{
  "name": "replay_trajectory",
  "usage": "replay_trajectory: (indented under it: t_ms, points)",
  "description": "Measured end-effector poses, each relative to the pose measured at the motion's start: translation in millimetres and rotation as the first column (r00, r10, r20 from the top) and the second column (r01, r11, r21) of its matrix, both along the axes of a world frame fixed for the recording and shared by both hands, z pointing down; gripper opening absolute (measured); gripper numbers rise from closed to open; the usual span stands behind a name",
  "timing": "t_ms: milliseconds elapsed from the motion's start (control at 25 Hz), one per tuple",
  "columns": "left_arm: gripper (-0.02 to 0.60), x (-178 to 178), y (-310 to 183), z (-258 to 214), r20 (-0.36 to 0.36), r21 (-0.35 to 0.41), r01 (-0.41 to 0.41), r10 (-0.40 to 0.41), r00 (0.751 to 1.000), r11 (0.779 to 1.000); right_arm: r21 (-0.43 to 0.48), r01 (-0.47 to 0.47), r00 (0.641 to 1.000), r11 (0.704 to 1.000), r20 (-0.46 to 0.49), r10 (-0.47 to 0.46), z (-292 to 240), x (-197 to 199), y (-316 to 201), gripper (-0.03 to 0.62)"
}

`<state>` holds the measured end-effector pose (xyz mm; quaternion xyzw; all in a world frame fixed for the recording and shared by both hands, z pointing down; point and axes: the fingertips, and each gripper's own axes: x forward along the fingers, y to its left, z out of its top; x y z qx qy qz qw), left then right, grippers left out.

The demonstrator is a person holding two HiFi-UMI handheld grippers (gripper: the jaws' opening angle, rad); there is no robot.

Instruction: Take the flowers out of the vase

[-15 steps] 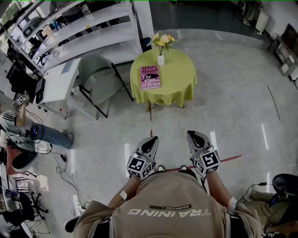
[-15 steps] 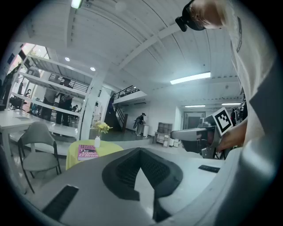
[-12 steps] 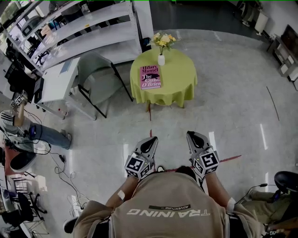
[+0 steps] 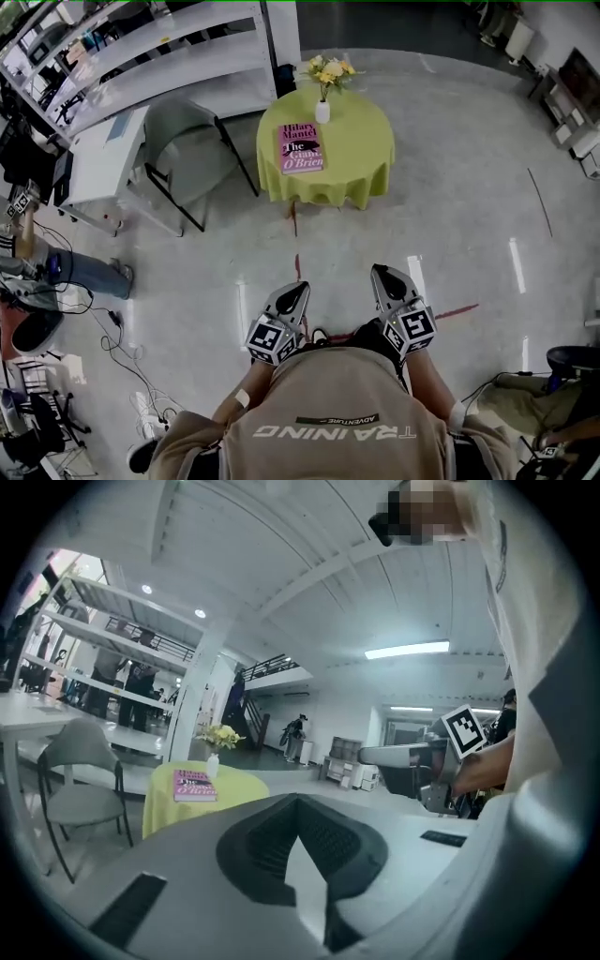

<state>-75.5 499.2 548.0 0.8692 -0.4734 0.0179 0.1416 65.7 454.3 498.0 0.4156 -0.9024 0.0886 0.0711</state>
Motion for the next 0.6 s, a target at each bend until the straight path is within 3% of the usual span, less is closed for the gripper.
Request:
replay_trajectory:
  t_ms: [360, 600]
  points:
    - [0.000, 4, -33, 24, -0.041, -0.060, -0.039, 0.036, 0.998, 0.997, -0.085, 0.031, 0.998, 0.996, -0.056, -0.036, 23, -11, -21, -0.003]
    - [0.000, 13, -77, 14, -0.039, -0.073, -0.025, 0.022, 0.999, 0.997, -0.182, 0.055, 0.998, 0.982, 0.019, -0.053, 43, -7, -68, -0.003]
